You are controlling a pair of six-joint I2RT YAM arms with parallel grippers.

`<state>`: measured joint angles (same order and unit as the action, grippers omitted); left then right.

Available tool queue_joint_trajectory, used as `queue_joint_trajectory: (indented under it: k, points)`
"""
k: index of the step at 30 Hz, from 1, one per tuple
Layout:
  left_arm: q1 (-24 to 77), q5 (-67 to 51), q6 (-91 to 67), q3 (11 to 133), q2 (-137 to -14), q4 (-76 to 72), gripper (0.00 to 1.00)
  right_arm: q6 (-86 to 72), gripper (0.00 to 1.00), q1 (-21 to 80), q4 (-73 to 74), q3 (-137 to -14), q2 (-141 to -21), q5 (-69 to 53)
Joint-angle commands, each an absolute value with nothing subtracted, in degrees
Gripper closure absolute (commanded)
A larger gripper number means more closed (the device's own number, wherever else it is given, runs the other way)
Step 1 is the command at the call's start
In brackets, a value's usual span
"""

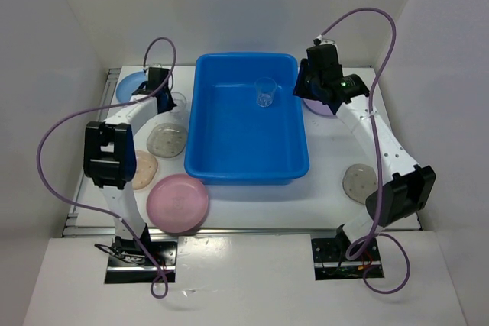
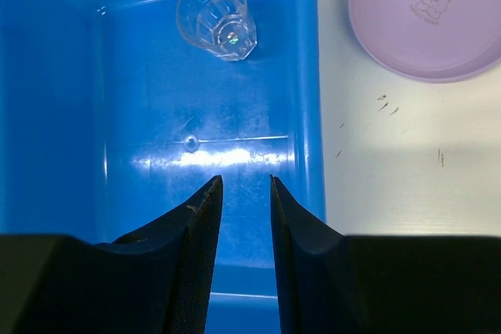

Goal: Place the mixed dishes into the plastic bin

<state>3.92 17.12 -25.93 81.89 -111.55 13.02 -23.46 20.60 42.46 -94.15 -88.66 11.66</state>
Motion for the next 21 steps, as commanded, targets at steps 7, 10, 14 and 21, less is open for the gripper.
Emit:
queue_joint_trajectory:
  k: [7,10,14,21]
  points:
    - [3.7,11.2,-26.4,102.5,-100.7,17.9,1.0,-23.2,0.63,20.7,40.3,-92.1,-85.5,10.8]
    - [5.5,4.7,-26.9,108.6,-101.2,19.2,1.0,-23.2,0.63,20.7,40.3,-91.6,-85.5,10.3]
    - [10.0,-6.4,-26.9,117.2,-105.6,21.9,1.0,-23.2,0.63,20.7,39.7,-89.7,-85.0,10.3]
    - [23.4,-6.8,-24.4,133.5,-121.4,26.6,1.0,-23.7,0.63,20.7,40.3,-86.1,-83.2,10.3]
